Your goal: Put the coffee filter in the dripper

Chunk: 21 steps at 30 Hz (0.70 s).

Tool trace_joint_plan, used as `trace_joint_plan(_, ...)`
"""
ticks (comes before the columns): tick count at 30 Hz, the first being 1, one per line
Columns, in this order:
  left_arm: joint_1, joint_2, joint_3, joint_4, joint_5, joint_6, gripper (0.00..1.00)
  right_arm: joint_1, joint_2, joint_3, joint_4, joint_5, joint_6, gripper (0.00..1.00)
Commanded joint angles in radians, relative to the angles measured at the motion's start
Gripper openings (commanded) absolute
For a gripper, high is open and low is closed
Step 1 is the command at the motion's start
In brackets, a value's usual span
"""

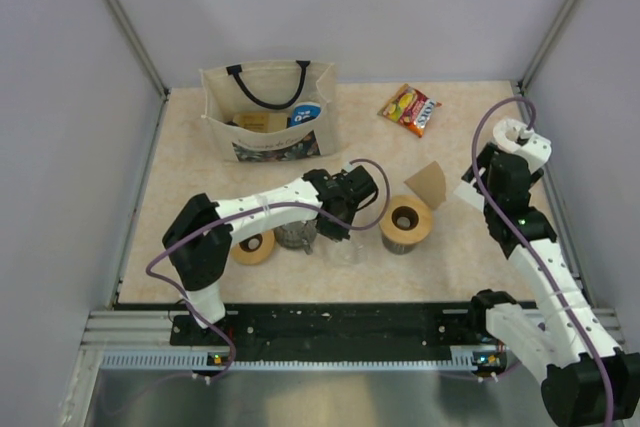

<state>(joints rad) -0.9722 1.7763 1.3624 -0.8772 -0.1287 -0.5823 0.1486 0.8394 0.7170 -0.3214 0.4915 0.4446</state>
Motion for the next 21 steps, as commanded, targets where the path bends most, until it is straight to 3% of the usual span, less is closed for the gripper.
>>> trace_joint_plan(1, -0.003, -0.074, 0.052, -0.066, -0.11, -0.016, 0.0, 0.002, -0.04, 0.001, 0.035, -0.011, -0.02, 0.77)
trace_joint_plan(8, 0.007, -0.227, 0.082, -0.071, -0.273, -0.011, 0.0, 0.002, -0.114, -0.036, 0.074, -0.027, -0.03, 0.86)
trace_joint_plan(11, 0.018, -0.299, 0.089, 0.016, -0.287, 0.019, 0.0, 0.002, -0.141, -0.048, 0.088, -0.034, -0.03, 0.88)
trace_joint_plan(17, 0.03, -0.388, 0.093, 0.317, -0.097, 0.14, 0.0, 0.003, -0.161, -0.051, 0.102, -0.071, -0.035, 0.89)
trace_joint_plan(21, 0.032, -0.304, 0.19, 0.366, 0.052, 0.186, 0.0, 0.002, -0.155, -0.041, 0.105, -0.152, -0.033, 0.88)
